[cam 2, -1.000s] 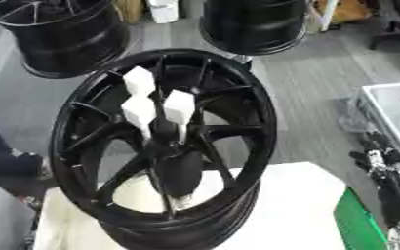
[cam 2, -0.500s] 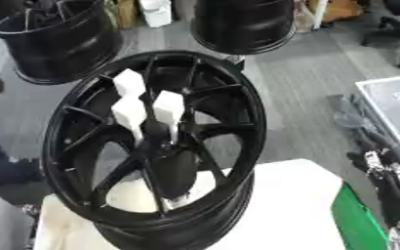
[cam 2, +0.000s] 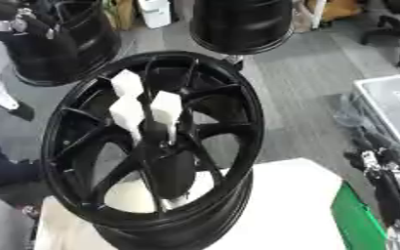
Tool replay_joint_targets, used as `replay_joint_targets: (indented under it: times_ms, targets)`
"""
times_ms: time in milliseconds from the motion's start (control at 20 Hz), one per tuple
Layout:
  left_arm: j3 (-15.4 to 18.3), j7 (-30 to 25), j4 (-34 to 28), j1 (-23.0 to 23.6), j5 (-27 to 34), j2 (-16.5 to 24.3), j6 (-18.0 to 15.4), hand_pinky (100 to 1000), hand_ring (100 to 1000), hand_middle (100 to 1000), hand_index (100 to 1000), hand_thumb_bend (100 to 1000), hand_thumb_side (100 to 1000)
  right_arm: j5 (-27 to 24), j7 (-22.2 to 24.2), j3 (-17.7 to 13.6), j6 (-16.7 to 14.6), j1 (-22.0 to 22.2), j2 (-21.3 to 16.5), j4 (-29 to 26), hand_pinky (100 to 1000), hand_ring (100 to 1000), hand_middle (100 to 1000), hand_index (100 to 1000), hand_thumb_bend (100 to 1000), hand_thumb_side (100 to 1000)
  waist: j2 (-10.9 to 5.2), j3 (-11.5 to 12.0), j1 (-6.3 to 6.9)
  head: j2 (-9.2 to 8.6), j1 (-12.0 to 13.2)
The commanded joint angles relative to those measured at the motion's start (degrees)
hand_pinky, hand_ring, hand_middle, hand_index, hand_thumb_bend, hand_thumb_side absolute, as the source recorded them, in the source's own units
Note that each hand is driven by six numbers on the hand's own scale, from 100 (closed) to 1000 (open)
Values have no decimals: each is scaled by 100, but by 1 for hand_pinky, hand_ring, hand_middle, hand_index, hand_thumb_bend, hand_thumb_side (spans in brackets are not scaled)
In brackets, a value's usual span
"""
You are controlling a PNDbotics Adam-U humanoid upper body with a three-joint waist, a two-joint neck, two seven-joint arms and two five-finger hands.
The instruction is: Pull the pin out of the wheel hub.
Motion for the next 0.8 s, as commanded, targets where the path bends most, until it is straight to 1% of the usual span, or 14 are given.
replay_joint_targets:
  times_ms: [50, 150, 350, 400, 500, 800]
  targets:
    - [-85, -281, 267, -289, -300, -176, -105, 775, 764, 780, 825, 706, 235, 3, 8, -1, -7, -33, -129, -49, 871, 809, 875, 1000, 100, 781, -89, -11, -35, -8, -4]
    - [-128, -382, 463, -428, -495, -363, -176, 776, 763, 776, 821, 683, 213, -1, 10, 0, -8, -31, -127, -45, 871, 809, 875, 1000, 100, 782, -89, -13, -40, -8, -4]
    - [-188, -419, 939, -663, -1018, -753, -314, 777, 765, 777, 821, 663, 200, -5, 18, 8, -9, -25, -120, -41, 871, 809, 875, 1000, 100, 784, -92, -20, -40, -8, 2]
    - [-186, -417, 1042, -704, -1127, -841, -357, 776, 763, 772, 815, 624, 178, -7, 22, 11, -9, -26, -116, -42, 871, 809, 876, 1000, 100, 785, -91, -27, -42, -8, 6]
    - [-164, -376, 1279, -780, -1351, -1047, -435, 774, 760, 766, 810, 600, 176, -8, 27, 15, -7, -31, -107, -40, 871, 809, 876, 1000, 100, 788, -88, -42, -47, -8, 9]
    - [-114, -267, 1884, -893, -1781, -1467, -673, 771, 751, 745, 793, 590, 149, -17, 51, 34, -6, -58, -84, -42, 872, 809, 876, 1000, 100, 789, -65, -101, -61, -8, 15]
